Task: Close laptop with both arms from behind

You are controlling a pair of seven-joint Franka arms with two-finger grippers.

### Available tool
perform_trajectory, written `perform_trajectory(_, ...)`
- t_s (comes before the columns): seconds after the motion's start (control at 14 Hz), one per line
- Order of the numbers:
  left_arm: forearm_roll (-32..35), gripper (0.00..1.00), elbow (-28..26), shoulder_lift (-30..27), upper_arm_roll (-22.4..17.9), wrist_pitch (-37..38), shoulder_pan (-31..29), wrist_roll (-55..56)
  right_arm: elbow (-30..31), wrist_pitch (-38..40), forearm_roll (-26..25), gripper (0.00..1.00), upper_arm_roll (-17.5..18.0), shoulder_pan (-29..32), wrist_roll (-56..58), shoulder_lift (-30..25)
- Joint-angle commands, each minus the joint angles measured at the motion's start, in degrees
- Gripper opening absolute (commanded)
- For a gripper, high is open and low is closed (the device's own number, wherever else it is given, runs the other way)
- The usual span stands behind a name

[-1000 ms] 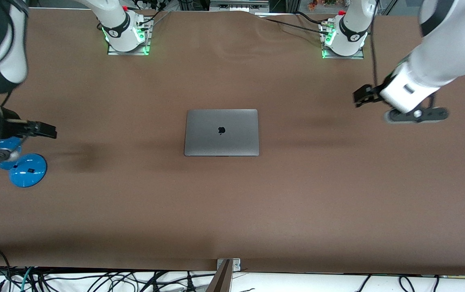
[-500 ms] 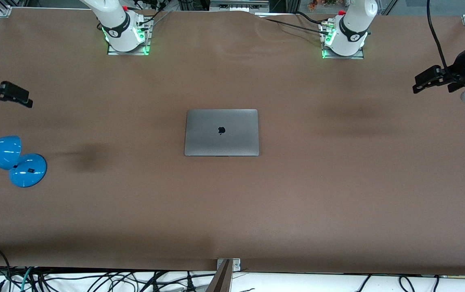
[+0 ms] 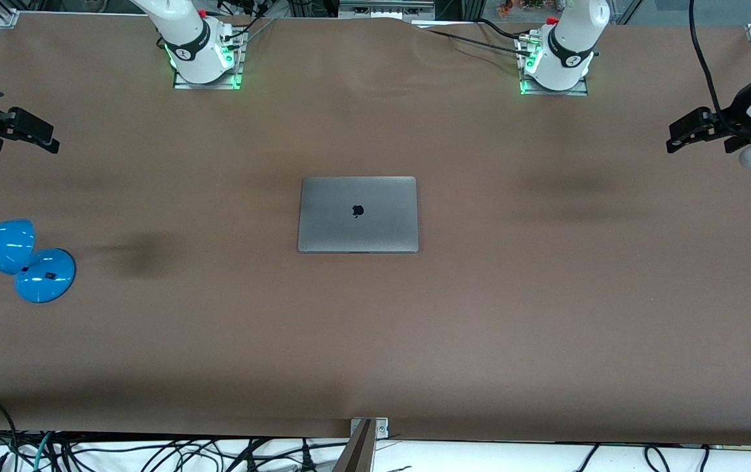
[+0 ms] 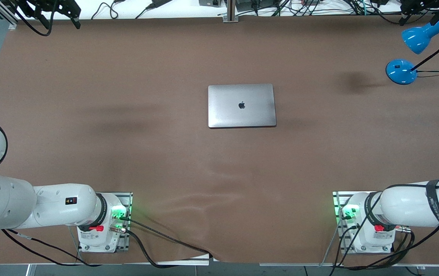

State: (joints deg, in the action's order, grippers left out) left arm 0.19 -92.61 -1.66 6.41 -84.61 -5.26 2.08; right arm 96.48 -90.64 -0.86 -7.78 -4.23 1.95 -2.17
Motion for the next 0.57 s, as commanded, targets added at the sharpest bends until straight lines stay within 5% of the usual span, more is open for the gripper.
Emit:
perform_trajectory(0.0, 1.48, 1.00, -2.49, -2.47, 0.00, -1.35, 3.23, 1.68, 0.55, -0.59, -0.20, 1.00, 1.19, 1.06, -0.81, -0.29)
perform_trajectory(0.29, 1.74, 1.00, -0.74, -2.47, -8.59, -0.82, 12.37, 2.06, 0.47, -0.33, -0.11, 1.00, 1.19, 0.89, -0.81, -0.20)
perform_trajectory(0.5, 2.00, 1.00, -0.03, -2.38, -8.61, -0.47, 12.30, 2.05, 0.38, -0.33, -0.02, 1.00, 1.36, 0.54, -0.90, -0.20)
